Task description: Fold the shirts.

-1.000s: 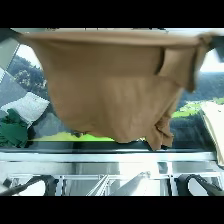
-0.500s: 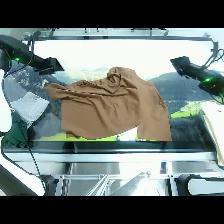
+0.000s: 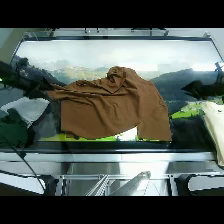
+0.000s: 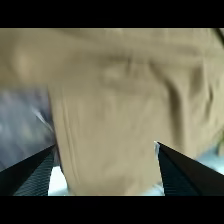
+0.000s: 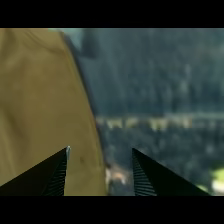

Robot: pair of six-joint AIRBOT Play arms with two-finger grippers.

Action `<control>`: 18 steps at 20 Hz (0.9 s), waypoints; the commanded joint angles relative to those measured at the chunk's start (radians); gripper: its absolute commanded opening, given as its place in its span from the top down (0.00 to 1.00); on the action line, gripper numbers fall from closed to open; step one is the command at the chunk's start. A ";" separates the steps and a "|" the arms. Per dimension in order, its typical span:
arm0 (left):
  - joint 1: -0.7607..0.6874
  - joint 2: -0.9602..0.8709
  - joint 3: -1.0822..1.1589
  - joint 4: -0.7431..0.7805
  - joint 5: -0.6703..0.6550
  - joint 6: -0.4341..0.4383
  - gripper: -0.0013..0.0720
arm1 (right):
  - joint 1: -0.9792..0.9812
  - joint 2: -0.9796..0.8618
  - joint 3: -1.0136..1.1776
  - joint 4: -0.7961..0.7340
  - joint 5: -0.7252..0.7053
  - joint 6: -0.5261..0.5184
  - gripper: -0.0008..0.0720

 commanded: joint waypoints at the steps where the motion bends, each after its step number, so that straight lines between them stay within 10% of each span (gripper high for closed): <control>1: -0.005 0.130 -0.292 -0.029 -0.016 0.000 0.03 | 0.045 -0.074 0.002 -0.112 0.057 0.032 0.36; 8: 0.044 0.318 -0.581 -0.028 -0.032 0.017 0.03 | 0.189 -0.201 0.002 -0.111 0.103 0.031 0.44; 12: 0.111 0.397 -0.686 -0.028 -0.052 0.016 0.03 | 0.220 -0.206 0.003 -0.068 0.103 -0.011 0.95; 18: 0.093 0.421 -0.904 -0.030 -0.195 -0.047 0.04 | 0.198 -0.134 0.004 -0.061 0.103 -0.012 0.95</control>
